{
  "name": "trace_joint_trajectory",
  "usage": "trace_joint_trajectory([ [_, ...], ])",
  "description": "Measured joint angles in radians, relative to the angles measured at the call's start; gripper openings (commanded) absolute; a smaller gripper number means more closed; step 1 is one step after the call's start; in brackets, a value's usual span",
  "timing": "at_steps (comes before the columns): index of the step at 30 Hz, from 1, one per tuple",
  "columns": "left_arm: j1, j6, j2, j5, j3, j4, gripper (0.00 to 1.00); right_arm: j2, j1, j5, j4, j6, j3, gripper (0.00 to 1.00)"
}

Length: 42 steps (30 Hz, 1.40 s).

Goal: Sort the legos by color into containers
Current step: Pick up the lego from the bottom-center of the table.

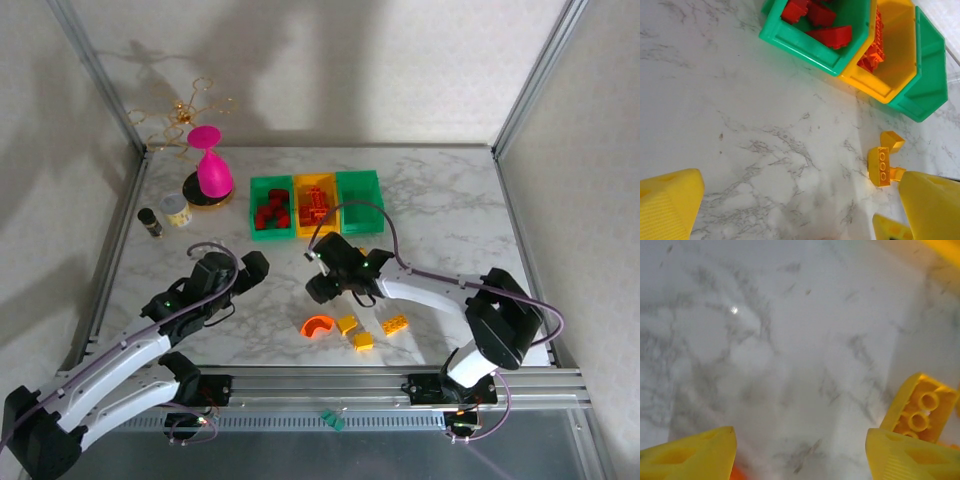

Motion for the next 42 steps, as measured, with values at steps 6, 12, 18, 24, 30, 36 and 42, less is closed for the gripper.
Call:
trace_joint_trajectory([
  [6, 0.0, -0.023, -0.049, -0.011, -0.013, -0.031, 1.0, -0.019, 0.092, -0.007, -0.018, -0.002, -0.061, 0.72],
  [12, 0.0, -0.032, -0.051, -0.012, -0.016, -0.042, 1.0, -0.019, 0.153, -0.008, -0.04, -0.014, -0.101, 0.74],
  [18, 0.0, -0.033, -0.051, -0.016, -0.019, -0.045, 1.0, -0.018, 0.182, -0.008, -0.045, -0.047, -0.101, 0.75],
  [24, 0.0, -0.033, -0.056, -0.024, -0.018, -0.061, 1.0, 0.019, 0.187, -0.008, -0.062, -0.066, -0.101, 0.77],
  [30, 0.0, -0.033, -0.078, -0.035, -0.021, -0.071, 1.0, 0.055, 0.188, -0.006, -0.091, -0.076, -0.087, 0.74],
  [36, 0.0, -0.033, -0.079, -0.038, -0.024, -0.071, 1.0, 0.134, 0.188, 0.024, -0.102, -0.08, -0.035, 0.68],
  [42, 0.0, -0.033, -0.086, -0.039, -0.024, -0.078, 1.0, 0.159, 0.188, 0.026, -0.094, -0.083, -0.017, 0.51],
])
